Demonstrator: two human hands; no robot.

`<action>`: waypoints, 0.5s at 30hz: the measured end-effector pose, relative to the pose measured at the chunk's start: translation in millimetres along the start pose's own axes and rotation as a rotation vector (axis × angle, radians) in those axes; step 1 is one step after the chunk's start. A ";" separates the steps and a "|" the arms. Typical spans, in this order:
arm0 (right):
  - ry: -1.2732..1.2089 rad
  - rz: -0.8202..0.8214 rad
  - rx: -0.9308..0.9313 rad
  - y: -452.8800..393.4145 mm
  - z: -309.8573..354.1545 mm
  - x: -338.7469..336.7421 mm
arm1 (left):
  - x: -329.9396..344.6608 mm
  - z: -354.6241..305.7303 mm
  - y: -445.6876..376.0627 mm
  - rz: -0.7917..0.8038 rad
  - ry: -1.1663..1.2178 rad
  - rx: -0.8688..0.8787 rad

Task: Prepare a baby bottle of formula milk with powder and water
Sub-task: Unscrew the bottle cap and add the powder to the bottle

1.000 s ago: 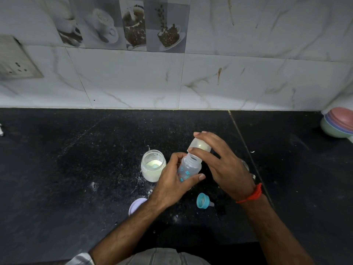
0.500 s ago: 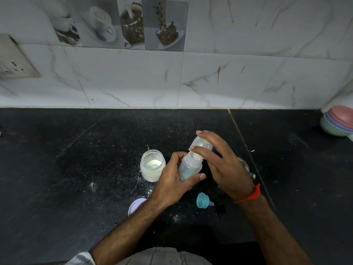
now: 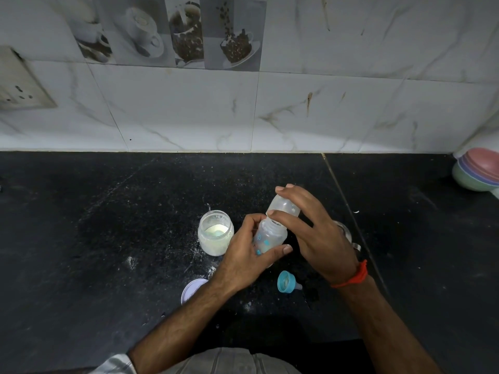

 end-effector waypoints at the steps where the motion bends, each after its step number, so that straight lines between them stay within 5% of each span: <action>1: 0.005 -0.001 -0.003 0.7 0.2 0.2 | -0.2 -0.1 0.1 -0.002 -0.001 0.003; 15: 0.053 -0.016 -0.089 4.6 2.7 2.7 | 1.3 1.4 1.1 0.014 0.023 -0.007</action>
Point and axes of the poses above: each hand's wrist, its own y-axis away from the middle knuckle, its own x-axis out of the palm, z = x × y, the point moved 6 cm from there along -y, towards the middle knuckle, and after that the axes turned 1 degree about z, right-handed, at the moved point
